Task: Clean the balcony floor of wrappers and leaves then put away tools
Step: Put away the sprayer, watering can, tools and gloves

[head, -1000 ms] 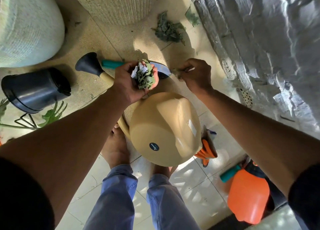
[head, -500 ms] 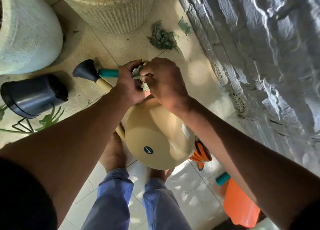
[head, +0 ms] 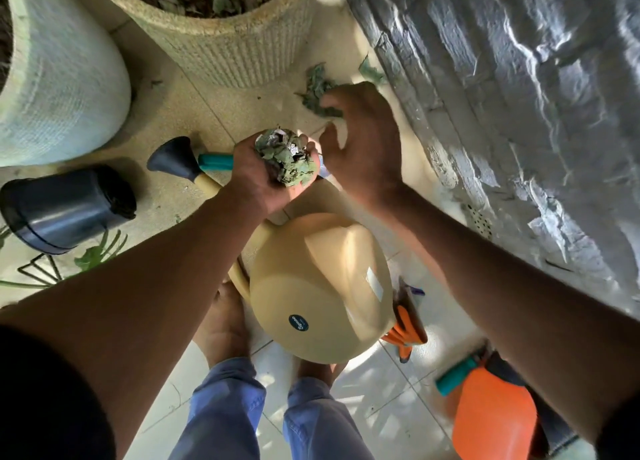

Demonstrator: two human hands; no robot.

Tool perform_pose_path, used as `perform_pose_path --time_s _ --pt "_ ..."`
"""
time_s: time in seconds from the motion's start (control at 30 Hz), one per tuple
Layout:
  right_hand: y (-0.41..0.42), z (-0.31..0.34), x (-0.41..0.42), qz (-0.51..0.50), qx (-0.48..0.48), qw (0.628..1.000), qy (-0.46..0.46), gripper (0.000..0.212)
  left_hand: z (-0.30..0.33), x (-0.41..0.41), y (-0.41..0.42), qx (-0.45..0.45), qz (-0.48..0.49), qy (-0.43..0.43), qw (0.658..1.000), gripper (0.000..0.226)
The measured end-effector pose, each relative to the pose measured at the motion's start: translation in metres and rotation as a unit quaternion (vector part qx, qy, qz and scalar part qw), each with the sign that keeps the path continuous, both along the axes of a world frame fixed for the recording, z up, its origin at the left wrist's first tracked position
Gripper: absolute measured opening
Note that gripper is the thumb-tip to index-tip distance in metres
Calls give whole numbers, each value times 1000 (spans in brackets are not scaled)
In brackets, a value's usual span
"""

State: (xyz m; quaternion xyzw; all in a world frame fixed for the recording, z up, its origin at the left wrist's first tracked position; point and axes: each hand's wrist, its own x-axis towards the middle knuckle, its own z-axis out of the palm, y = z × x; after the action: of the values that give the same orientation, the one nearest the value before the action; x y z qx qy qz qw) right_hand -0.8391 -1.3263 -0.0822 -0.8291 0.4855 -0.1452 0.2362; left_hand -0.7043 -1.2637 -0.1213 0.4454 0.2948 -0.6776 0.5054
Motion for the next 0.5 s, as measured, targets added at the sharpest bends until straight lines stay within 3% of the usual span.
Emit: perform_pose_path --time_s 0.13,0.2,0.3,0.5 --pt "-50 -59 -6 -7 58 981 184 77 -8 7 -3 -19 49 28 998 30" --pt "-67 -80 -5 1 109 972 207 89 -15 13 -2 -16 58 39 997 33" --pt "-78 -99 4 -20 140 979 149 80 -20 19 3 -11 55 49 997 33" --pt "-58 -105 28 85 -18 978 191 55 -19 22 14 -35 44 57 997 51"
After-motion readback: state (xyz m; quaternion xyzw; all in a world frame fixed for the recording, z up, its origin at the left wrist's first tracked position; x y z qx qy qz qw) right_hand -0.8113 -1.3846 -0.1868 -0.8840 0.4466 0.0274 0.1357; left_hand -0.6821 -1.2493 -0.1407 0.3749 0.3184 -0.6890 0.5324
